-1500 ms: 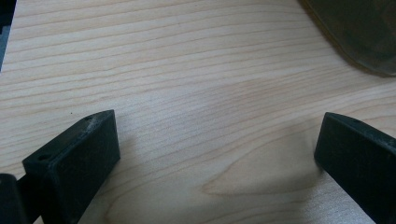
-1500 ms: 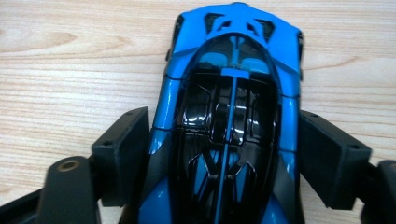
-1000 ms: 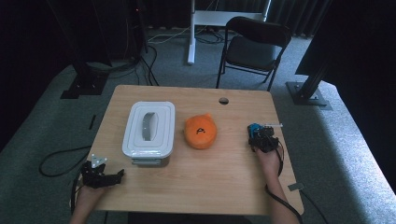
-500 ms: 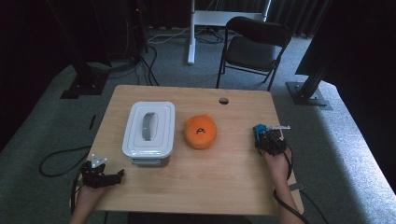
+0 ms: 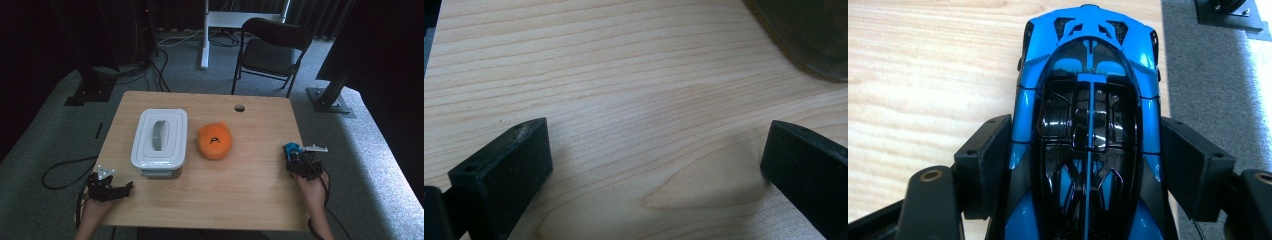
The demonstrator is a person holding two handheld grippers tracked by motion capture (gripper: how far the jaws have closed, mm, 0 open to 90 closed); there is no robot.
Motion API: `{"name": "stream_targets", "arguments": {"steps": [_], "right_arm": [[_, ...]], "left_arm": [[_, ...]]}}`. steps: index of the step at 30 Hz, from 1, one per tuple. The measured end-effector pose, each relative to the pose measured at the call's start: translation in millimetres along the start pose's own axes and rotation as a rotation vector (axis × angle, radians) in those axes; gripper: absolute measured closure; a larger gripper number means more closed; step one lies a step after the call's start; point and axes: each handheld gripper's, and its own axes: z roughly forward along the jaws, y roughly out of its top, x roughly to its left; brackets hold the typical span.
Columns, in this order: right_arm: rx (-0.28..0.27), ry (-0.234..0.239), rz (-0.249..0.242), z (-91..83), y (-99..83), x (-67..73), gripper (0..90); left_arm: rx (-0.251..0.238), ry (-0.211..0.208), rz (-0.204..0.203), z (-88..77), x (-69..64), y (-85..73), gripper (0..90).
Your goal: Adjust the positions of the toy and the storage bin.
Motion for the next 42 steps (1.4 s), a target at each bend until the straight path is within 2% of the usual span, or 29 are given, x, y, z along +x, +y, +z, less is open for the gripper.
{"name": "stream_targets", "arguments": {"steps": [4, 8, 18, 22, 27, 28, 31, 35, 42], "right_arm": [[0.004, 0.003, 0.009, -7.2, -12.5, -4.4, 26.2], [0.010, -0.011, -0.008, -9.9, -23.9, -4.4, 26.2], [0.040, -0.014, -0.017, -9.2, -45.1, -6.3, 26.2], [0.048, -0.006, -0.005, -5.0, -49.6, -6.8, 26.1], [0.049, 0.010, 0.014, -3.0, -53.2, -8.9, 25.8], [0.043, 0.021, 0.030, -3.3, -54.4, -10.1, 25.6], [0.050, 0.034, 0.026, -4.1, -54.6, -11.6, 25.1], [0.060, 0.025, 0.013, -5.3, -53.8, -11.5, 21.9], [0.020, 0.041, 0.012, -17.1, -45.5, -13.4, 21.6]], "left_arm": [[0.000, 0.000, 0.000, 0.0, 0.0, 0.0, 0.5], [0.000, 0.000, 0.000, 0.0, 0.0, 0.0, 0.5], [0.000, 0.000, 0.000, 0.0, 0.0, 0.0, 0.5], [0.000, 0.000, 0.000, 0.0, 0.0, 0.0, 0.5], [0.000, 0.000, 0.000, 0.0, 0.0, 0.0, 0.5], [0.000, 0.000, 0.000, 0.0, 0.0, 0.0, 0.5], [0.000, 0.000, 0.000, 0.0, 0.0, 0.0, 0.5], [0.000, 0.000, 0.000, 0.0, 0.0, 0.0, 0.5], [0.000, 0.000, 0.000, 0.0, 0.0, 0.0, 0.5]]}}
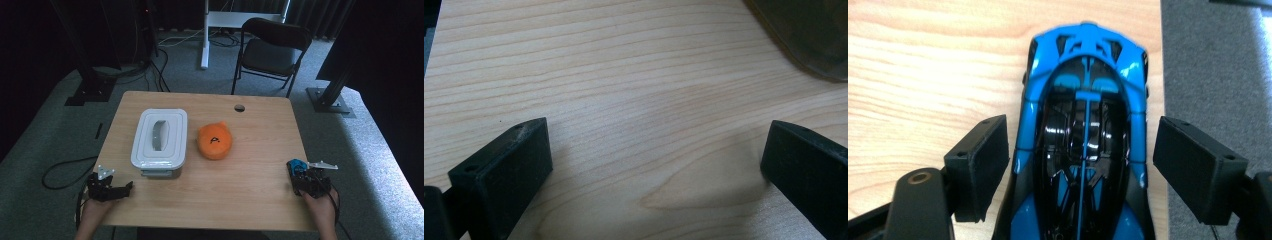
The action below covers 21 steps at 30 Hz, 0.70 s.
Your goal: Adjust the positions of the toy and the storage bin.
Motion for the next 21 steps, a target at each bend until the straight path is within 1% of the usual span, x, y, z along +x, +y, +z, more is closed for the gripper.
{"name": "stream_targets", "arguments": {"steps": [4, 5, 7, 10, 14, 15, 19, 21], "right_arm": [[-0.027, 0.008, 0.000, -5.2, 5.6, 1.4, 21.7], [-0.034, 0.020, 0.002, -6.8, 7.7, 2.0, 21.6], [-0.047, 0.022, -0.003, -9.2, 11.1, 3.9, 21.7], [-0.063, 0.039, -0.010, -11.4, 18.0, 7.8, 21.7], [-0.078, 0.068, -0.028, -12.8, 28.2, 17.0, 21.8], [-0.084, 0.070, -0.037, -13.3, 30.8, 20.2, 21.8], [-0.103, 0.110, -0.060, -13.6, 42.0, 32.6, 21.8], [-0.113, 0.122, -0.075, -13.1, 47.9, 39.8, 21.8]], "left_arm": [[0.000, 0.000, 0.000, 0.0, 0.0, 0.0, 0.5], [0.000, 0.000, 0.000, 0.0, 0.0, 0.0, 0.5], [0.000, 0.000, 0.000, 0.0, 0.0, 0.0, 0.5], [0.000, 0.000, 0.000, 0.0, 0.0, 0.0, 0.5], [0.000, 0.000, 0.000, 0.0, 0.0, 0.0, 0.5], [0.000, 0.000, 0.000, 0.0, 0.0, 0.0, 0.5], [0.000, 0.000, 0.000, 0.0, 0.0, 0.0, 0.5], [0.000, 0.000, 0.000, 0.0, 0.0, 0.0, 0.5]]}}
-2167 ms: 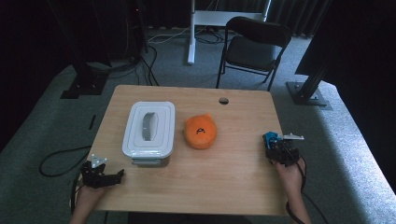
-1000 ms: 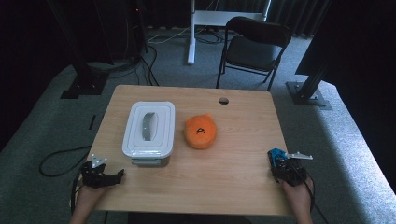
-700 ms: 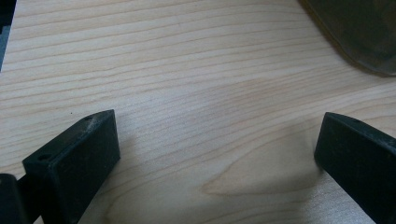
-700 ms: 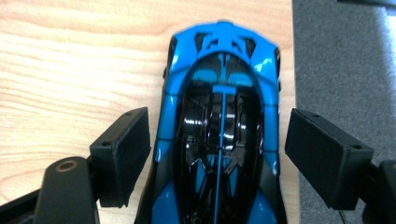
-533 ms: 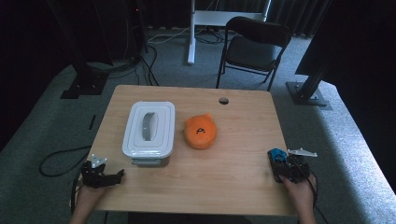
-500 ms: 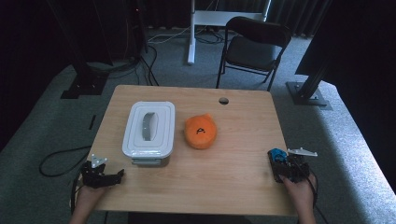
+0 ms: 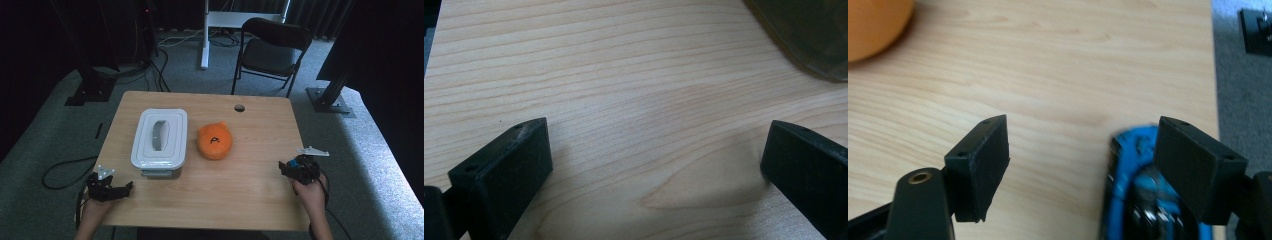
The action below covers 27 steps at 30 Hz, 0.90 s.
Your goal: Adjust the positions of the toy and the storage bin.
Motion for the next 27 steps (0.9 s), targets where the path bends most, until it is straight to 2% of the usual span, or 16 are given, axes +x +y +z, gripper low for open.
{"name": "stream_targets", "arguments": {"steps": [5, 10, 19, 21, 27], "right_arm": [[-0.014, 0.031, -0.036, 7.4, 14.3, 17.8, 22.2], [-0.021, 0.085, -0.063, 15.5, 25.6, 34.7, 22.3], [-0.020, 0.151, -0.121, 34.0, 39.0, 68.1, 22.3], [-0.019, 0.178, -0.133, 37.6, 41.7, 74.7, 22.3], [-0.009, 0.212, -0.171, 49.6, 48.9, 92.6, 22.4]], "left_arm": [[0.000, 0.000, 0.000, 0.0, 0.0, 0.0, 0.5], [0.000, 0.000, 0.000, 0.0, 0.0, 0.0, 0.4], [0.000, 0.000, 0.000, 0.0, 0.0, 0.0, 0.5], [0.000, 0.000, 0.000, 0.0, 0.0, 0.0, 0.5], [0.000, 0.000, 0.000, 0.0, 0.0, 0.0, 0.5]]}}
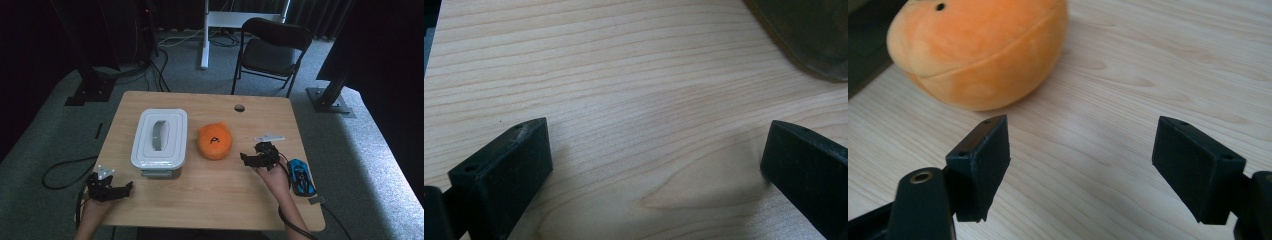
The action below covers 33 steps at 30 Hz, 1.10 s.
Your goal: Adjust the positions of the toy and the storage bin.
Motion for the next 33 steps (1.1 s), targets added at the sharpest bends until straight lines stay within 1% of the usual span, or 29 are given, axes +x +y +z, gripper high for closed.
{"name": "stream_targets", "arguments": {"steps": [1, 6, 11, 12, 14, 15, 17, 18, 19, 22, 24, 25, 28, 29, 30, 31, 32, 33], "right_arm": [[0.000, 0.004, -0.006, 2.4, 1.5, 2.0, 22.4], [0.001, 0.056, -0.014, 15.5, 8.1, 9.3, 23.9], [0.016, 0.098, -0.023, 28.6, 9.9, 15.5, 23.9], [0.018, 0.101, -0.021, 30.1, 10.0, 16.8, 25.3], [0.018, 0.116, -0.026, 34.1, 10.3, 19.9, 25.8], [0.023, 0.113, -0.029, 35.9, 10.7, 21.5, 26.2], [0.022, 0.125, -0.028, 40.0, 11.6, 24.5, 26.8], [0.024, 0.116, -0.030, 41.7, 12.1, 25.8, 31.4], [0.024, 0.107, -0.025, 43.4, 12.6, 26.9, 31.7], [0.019, 0.115, -0.023, 46.7, 13.6, 29.3, 35.1], [0.008, 0.124, -0.029, 46.7, 14.2, 30.6, 42.1], [-0.001, 0.125, -0.039, 46.2, 14.3, 31.7, 44.2], [-0.024, 0.132, -0.080, 44.9, 14.4, 35.2, 55.9], [-0.027, 0.136, -0.094, 44.7, 14.5, 36.5, 58.8], [-0.032, 0.131, -0.112, 44.4, 14.1, 38.1, 63.5], [-0.036, 0.125, -0.135, 44.1, 13.9, 39.6, 66.1], [-0.035, 0.124, -0.148, 43.9, 13.8, 41.0, 68.9], [-0.029, 0.127, -0.156, 43.9, 13.8, 42.0, 74.3]], "left_arm": [[0.000, 0.000, 0.000, 0.0, 0.0, 0.0, 0.5], [0.000, 0.000, 0.000, 0.0, 0.0, 0.0, 0.5], [0.000, 0.000, 0.000, 0.0, 0.0, 0.0, 0.5], [0.000, 0.000, 0.000, 0.0, 0.0, 0.0, 0.5], [0.000, 0.000, 0.000, 0.0, 0.0, 0.0, 0.5], [0.000, 0.000, 0.000, 0.0, 0.0, 0.0, 0.5], [0.000, 0.000, 0.000, 0.0, 0.0, 0.0, 0.5], [0.000, 0.000, 0.000, 0.0, 0.0, 0.0, 0.5], [0.000, 0.000, 0.000, 0.0, 0.0, 0.0, 0.5], [0.000, 0.000, 0.000, 0.0, 0.0, 0.0, 0.5], [0.000, 0.000, 0.000, 0.0, 0.0, 0.0, 0.5], [0.000, 0.000, 0.000, 0.0, 0.0, 0.0, 0.5], [0.000, 0.000, 0.000, 0.0, 0.0, 0.0, 0.5], [0.000, 0.000, 0.000, 0.0, 0.0, 0.0, 0.5], [0.000, 0.000, 0.000, 0.0, 0.0, 0.0, 0.5], [0.000, 0.000, 0.000, 0.0, 0.0, 0.0, 0.5], [0.000, 0.000, 0.000, 0.0, 0.0, 0.0, 0.5], [0.000, 0.000, 0.000, 0.0, 0.0, 0.0, 0.5]]}}
